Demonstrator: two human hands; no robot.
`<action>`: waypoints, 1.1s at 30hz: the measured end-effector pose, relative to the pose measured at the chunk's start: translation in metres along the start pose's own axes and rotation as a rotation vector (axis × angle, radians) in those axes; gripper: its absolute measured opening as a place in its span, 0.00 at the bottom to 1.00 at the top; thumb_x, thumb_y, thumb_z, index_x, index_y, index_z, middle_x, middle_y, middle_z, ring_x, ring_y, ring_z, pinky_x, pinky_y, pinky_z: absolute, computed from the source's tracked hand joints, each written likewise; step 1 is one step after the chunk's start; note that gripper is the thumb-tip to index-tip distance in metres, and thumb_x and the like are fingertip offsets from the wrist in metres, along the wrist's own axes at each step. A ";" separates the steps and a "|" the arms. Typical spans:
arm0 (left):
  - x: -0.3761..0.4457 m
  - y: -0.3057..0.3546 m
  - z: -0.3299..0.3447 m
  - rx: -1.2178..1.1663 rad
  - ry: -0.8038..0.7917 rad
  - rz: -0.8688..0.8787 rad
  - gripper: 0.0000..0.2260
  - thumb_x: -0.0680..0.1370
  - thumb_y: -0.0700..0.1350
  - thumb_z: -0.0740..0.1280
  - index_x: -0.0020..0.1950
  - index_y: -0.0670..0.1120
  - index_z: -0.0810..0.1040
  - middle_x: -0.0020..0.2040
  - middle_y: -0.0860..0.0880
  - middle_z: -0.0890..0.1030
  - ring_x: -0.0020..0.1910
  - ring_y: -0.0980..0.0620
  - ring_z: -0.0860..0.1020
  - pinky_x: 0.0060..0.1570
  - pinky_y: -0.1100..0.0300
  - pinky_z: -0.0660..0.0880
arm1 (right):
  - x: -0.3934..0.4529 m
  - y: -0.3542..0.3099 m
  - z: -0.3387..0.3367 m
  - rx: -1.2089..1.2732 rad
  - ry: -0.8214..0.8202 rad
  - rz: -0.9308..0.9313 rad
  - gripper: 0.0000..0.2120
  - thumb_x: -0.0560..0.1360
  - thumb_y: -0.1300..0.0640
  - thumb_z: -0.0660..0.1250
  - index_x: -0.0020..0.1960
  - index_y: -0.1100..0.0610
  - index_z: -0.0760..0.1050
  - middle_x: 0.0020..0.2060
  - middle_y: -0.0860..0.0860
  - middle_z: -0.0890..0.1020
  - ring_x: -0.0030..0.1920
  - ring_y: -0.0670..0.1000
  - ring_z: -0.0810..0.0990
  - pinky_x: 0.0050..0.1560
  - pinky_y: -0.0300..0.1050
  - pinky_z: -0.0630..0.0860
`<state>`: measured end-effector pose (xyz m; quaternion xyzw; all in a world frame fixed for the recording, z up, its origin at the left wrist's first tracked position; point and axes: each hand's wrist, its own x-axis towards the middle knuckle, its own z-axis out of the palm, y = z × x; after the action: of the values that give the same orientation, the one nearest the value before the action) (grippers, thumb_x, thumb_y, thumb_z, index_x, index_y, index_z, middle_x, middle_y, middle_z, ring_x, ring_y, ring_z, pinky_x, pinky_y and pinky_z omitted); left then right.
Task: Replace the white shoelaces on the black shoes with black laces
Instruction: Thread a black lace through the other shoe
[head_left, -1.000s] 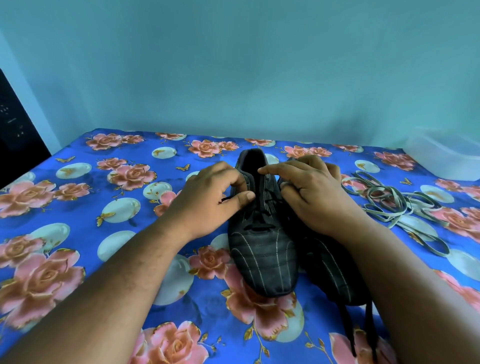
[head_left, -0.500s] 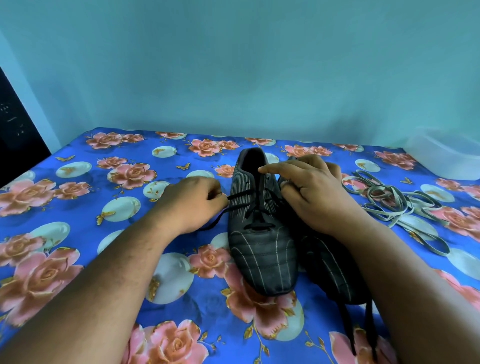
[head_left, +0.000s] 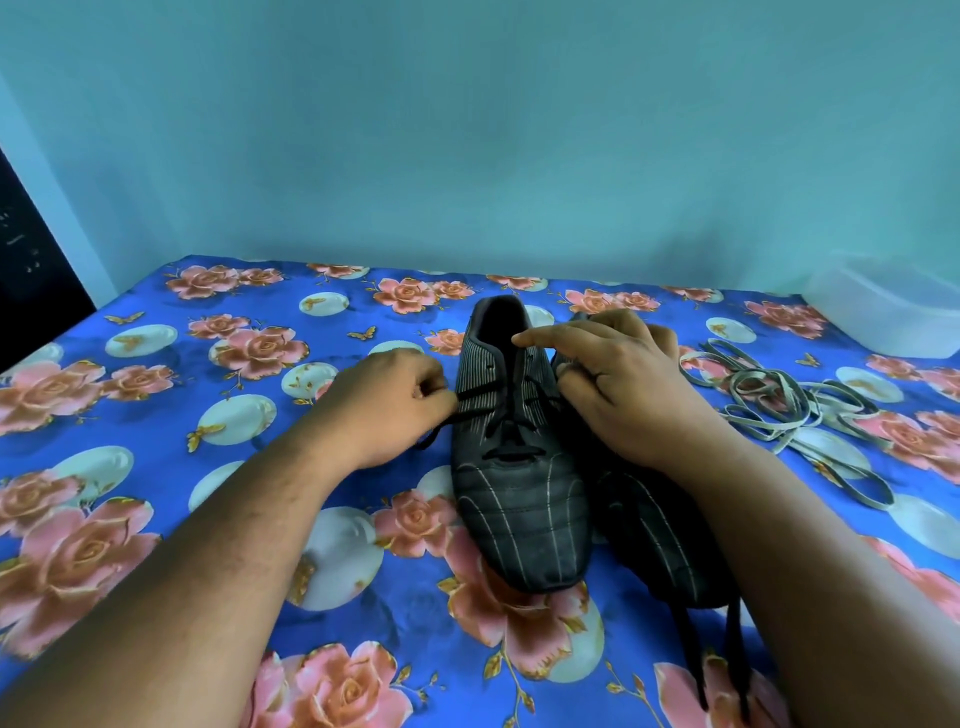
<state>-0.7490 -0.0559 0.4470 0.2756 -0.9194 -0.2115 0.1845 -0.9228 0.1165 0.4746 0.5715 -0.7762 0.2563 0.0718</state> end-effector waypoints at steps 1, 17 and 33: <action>0.000 -0.002 -0.002 0.064 -0.024 -0.072 0.14 0.78 0.54 0.67 0.36 0.48 0.76 0.36 0.51 0.78 0.39 0.47 0.77 0.37 0.54 0.70 | 0.000 0.000 0.000 0.000 -0.002 0.000 0.24 0.75 0.51 0.54 0.68 0.34 0.73 0.54 0.31 0.74 0.65 0.46 0.66 0.63 0.52 0.56; 0.001 0.003 0.002 -0.201 0.054 0.232 0.15 0.72 0.59 0.63 0.34 0.49 0.72 0.34 0.52 0.74 0.38 0.53 0.73 0.41 0.51 0.72 | 0.000 0.000 0.000 -0.011 0.008 -0.011 0.24 0.76 0.51 0.54 0.68 0.35 0.73 0.58 0.33 0.77 0.65 0.47 0.67 0.65 0.56 0.58; -0.011 0.011 -0.019 -0.392 -0.098 0.035 0.07 0.79 0.50 0.72 0.50 0.47 0.78 0.43 0.50 0.80 0.34 0.59 0.76 0.35 0.66 0.74 | -0.003 0.013 -0.010 -0.033 -0.099 -0.045 0.17 0.71 0.33 0.70 0.56 0.39 0.75 0.47 0.36 0.80 0.61 0.43 0.70 0.65 0.56 0.59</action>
<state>-0.7362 -0.0465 0.4656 0.2075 -0.8731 -0.3965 0.1932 -0.9358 0.1267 0.4779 0.5994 -0.7699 0.2133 0.0486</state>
